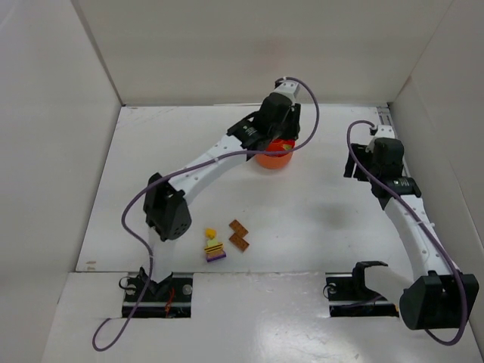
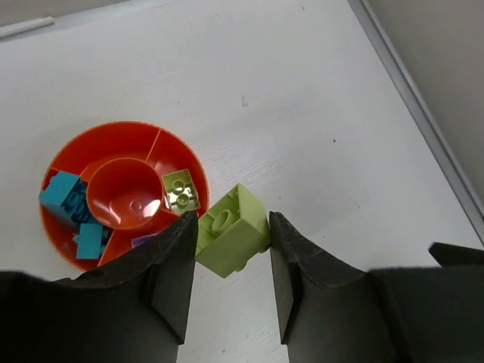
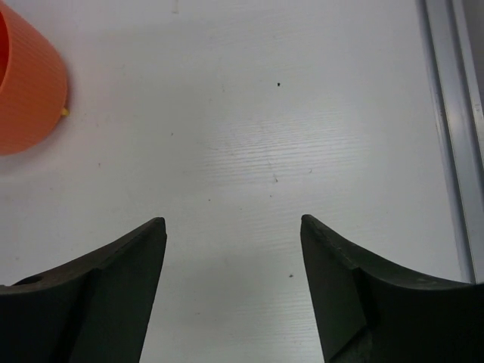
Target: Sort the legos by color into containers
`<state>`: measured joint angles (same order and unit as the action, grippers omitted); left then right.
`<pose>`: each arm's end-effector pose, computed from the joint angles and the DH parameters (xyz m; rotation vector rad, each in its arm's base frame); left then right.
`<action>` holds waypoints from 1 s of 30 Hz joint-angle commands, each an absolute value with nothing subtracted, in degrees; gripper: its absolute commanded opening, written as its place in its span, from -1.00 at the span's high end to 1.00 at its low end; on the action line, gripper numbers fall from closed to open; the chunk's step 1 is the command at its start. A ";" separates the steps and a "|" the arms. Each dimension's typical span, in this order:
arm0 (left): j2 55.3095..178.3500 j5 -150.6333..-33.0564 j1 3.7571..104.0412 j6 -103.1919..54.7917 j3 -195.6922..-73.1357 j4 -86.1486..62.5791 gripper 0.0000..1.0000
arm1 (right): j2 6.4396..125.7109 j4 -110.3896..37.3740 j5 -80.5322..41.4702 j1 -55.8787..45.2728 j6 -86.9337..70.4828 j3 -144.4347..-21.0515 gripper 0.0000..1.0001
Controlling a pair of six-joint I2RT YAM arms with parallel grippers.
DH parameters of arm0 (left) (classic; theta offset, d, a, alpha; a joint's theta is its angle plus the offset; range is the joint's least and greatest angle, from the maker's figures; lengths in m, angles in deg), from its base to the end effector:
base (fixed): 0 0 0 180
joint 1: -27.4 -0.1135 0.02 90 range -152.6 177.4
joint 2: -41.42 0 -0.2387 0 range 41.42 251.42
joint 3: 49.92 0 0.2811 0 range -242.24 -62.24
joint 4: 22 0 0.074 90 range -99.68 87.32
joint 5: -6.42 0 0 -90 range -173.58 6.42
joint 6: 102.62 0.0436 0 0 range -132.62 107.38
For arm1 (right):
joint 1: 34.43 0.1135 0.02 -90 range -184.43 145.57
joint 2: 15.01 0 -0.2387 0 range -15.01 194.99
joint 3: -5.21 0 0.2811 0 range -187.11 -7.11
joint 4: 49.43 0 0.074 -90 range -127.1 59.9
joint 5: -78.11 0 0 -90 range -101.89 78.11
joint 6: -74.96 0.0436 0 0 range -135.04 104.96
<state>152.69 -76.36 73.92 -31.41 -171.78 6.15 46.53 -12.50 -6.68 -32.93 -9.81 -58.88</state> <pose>0.3444 -0.3552 0.3522 0.3754 1.8923 -0.6592 0.2840 0.0035 0.2696 0.1225 2.1647 -0.0313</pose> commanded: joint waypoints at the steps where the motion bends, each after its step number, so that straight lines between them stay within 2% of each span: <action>1: 159.00 -77.17 74.25 -27.48 -181.40 9.82 0.71 | 43.62 -13.11 -4.34 -34.16 -8.80 -58.88 -0.57; 4: 167.34 -77.69 73.72 -26.95 -192.29 10.45 0.67 | 42.21 -12.58 -3.72 -34.78 -9.32 -58.88 -0.62; 7: 170.26 -75.07 73.20 -26.24 -195.57 10.45 0.59 | 42.21 -12.58 -3.72 -35.31 -10.02 -58.88 -0.62; 21: 176.07 -63.91 73.19 -29.14 -196.72 7.37 0.59 | 45.20 -12.05 -3.72 -37.42 -12.40 -58.88 -0.64; 30: 177.65 -64.95 73.19 -27.30 -195.40 6.84 0.51 | 46.96 -12.58 -4.24 -37.95 -13.45 -58.88 -0.64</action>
